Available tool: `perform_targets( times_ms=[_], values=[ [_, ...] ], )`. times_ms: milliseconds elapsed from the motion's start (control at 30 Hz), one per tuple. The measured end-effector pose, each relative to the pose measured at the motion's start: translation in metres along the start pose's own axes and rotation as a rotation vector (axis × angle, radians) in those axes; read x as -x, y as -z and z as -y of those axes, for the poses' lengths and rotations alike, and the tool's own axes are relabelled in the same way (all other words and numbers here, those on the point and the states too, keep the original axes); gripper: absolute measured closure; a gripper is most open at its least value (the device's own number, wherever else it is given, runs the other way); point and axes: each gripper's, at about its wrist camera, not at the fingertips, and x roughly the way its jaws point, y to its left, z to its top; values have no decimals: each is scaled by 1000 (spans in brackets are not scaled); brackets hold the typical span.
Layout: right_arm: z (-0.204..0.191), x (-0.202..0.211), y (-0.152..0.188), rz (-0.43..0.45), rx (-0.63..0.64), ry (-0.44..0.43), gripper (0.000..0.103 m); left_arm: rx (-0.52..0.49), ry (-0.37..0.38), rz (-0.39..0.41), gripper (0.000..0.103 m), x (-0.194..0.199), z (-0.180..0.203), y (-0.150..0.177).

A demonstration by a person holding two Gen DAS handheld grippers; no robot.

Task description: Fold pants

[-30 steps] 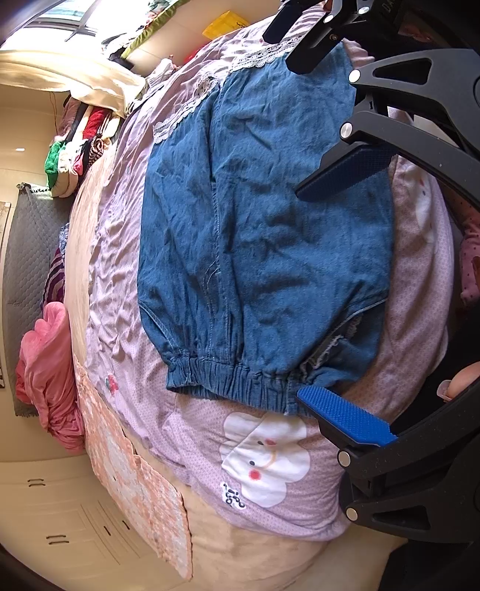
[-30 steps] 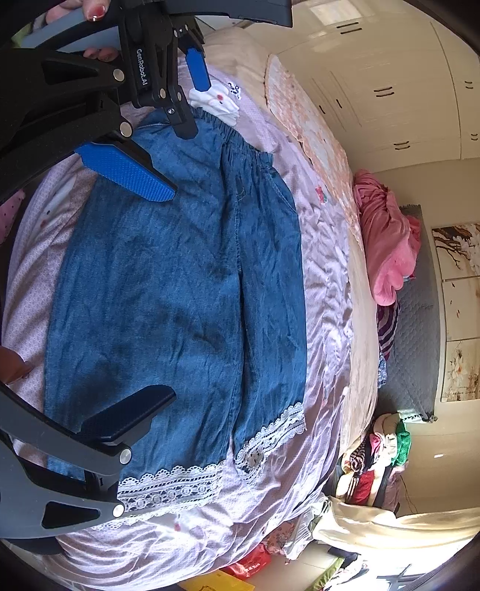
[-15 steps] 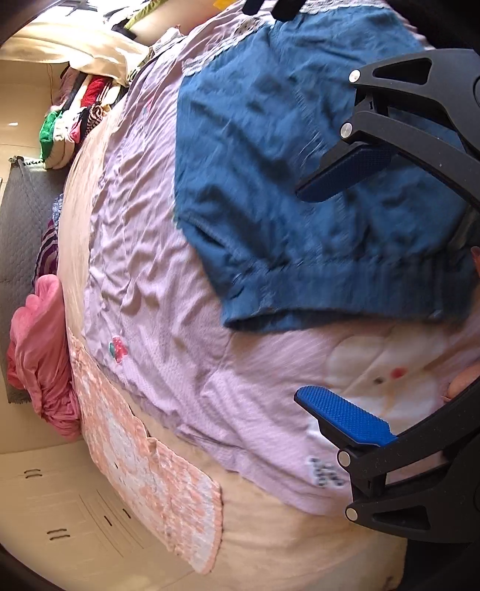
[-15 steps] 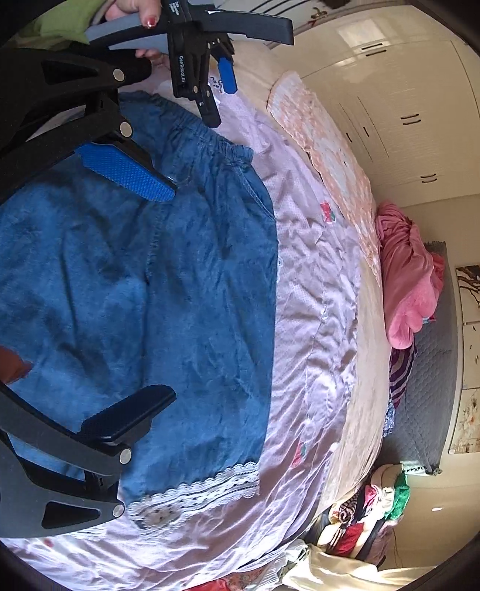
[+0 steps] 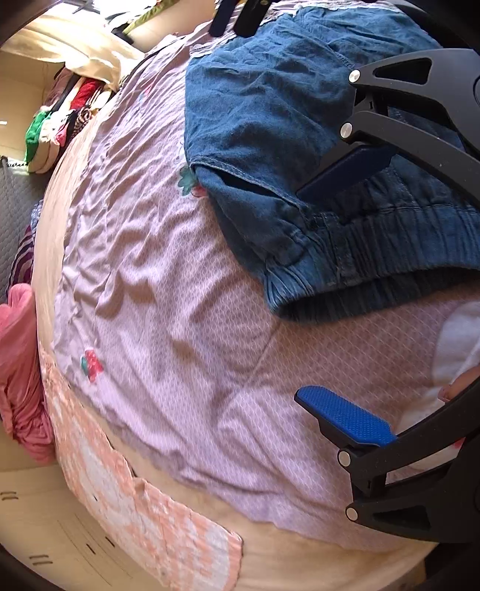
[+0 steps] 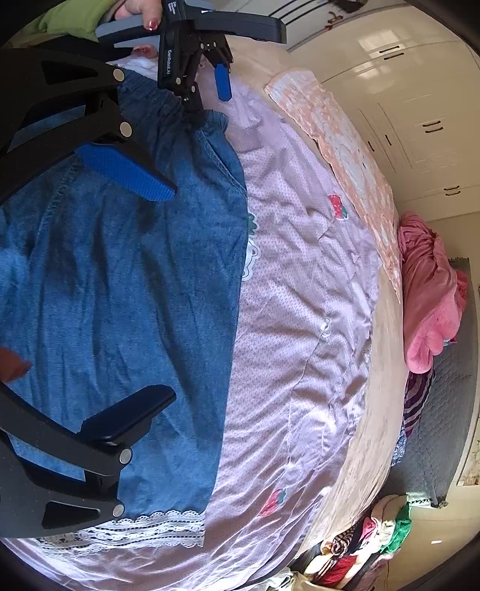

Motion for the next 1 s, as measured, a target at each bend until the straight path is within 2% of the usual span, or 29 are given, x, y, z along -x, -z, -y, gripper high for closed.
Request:
perform_targets(
  times_ms=[67, 133, 200, 267, 333, 433, 600, 633, 667, 800, 867, 900, 933, 967, 1000],
  values=[
    [-1, -8, -7, -8, 20, -17, 4, -7, 24, 0, 20, -6, 3, -4],
    [-3, -17, -15, -22, 45, -46, 4, -1, 46, -20, 39, -16, 5, -8],
    [-6, -28, -22, -35, 87, -61, 4, 12, 67, -30, 49, -25, 5, -10],
    [-8, -39, -28, -60, 126, -61, 4, 24, 75, -14, 56, -27, 3, -10],
    [-9, -52, -33, -90, 155, -78, 4, 63, 112, 8, 68, -26, -5, -10],
    [-15, -67, -40, -103, 220, -84, 4, 82, 157, 54, 75, -20, -9, -8],
    [-31, -92, -47, -133, 361, -92, 6, 74, 176, 109, 77, -11, -6, -4],
    [-35, -96, -47, -139, 386, -100, 10, 74, 185, 120, 77, -8, -7, -4],
    [-38, -99, -48, -143, 404, -105, 21, 75, 190, 133, 77, -5, -7, -3],
    [-48, -112, -48, -168, 462, -148, 36, 48, 183, 179, 77, 5, -3, -2],
    [-50, -113, -49, -176, 450, -206, 62, 28, 177, 197, 77, 9, 0, -2],
    [-52, -112, -49, -180, 447, -231, 69, 15, 167, 204, 77, 10, 3, -2],
    [-54, -110, -48, -178, 450, -237, 80, 5, 161, 210, 77, 11, 5, -2],
    [-56, -106, -47, -166, 455, -231, 88, -11, 146, 215, 77, 12, 7, -1],
    [-57, -100, -45, -150, 453, -227, 90, -22, 127, 219, 77, 12, 8, -1]
  ],
)
